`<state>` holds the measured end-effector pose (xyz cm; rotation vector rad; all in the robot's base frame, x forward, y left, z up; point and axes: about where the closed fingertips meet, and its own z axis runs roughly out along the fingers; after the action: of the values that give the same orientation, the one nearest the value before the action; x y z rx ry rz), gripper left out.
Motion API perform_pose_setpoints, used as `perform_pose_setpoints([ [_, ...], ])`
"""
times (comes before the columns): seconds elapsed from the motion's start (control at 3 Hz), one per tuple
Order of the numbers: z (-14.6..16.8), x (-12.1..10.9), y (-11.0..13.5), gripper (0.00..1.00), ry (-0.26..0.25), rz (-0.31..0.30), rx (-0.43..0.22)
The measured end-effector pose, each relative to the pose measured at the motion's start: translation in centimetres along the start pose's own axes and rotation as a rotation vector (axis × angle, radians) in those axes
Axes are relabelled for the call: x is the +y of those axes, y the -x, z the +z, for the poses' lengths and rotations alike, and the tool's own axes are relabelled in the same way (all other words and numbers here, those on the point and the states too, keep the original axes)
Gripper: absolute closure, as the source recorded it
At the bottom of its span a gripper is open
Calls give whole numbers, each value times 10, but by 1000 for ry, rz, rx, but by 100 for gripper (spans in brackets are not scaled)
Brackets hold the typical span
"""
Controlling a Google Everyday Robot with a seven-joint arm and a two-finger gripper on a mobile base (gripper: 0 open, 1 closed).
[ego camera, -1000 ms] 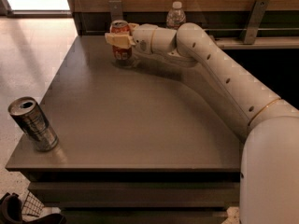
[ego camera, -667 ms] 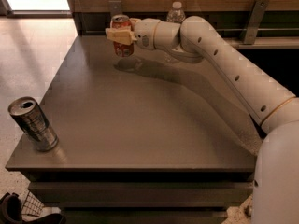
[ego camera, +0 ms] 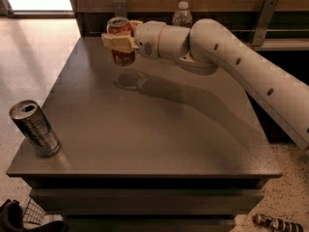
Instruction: Move coke can near redbull can
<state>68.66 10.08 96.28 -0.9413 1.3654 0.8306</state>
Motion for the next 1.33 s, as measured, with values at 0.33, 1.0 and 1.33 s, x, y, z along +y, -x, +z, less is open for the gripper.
perform_pose_setpoints([
  [0.33, -8, 64, -7, 100, 52, 11, -9],
  [1.0, -20, 162, -22, 100, 233, 36, -30],
  [1.33, -17, 191, -33, 100, 343, 49, -32],
])
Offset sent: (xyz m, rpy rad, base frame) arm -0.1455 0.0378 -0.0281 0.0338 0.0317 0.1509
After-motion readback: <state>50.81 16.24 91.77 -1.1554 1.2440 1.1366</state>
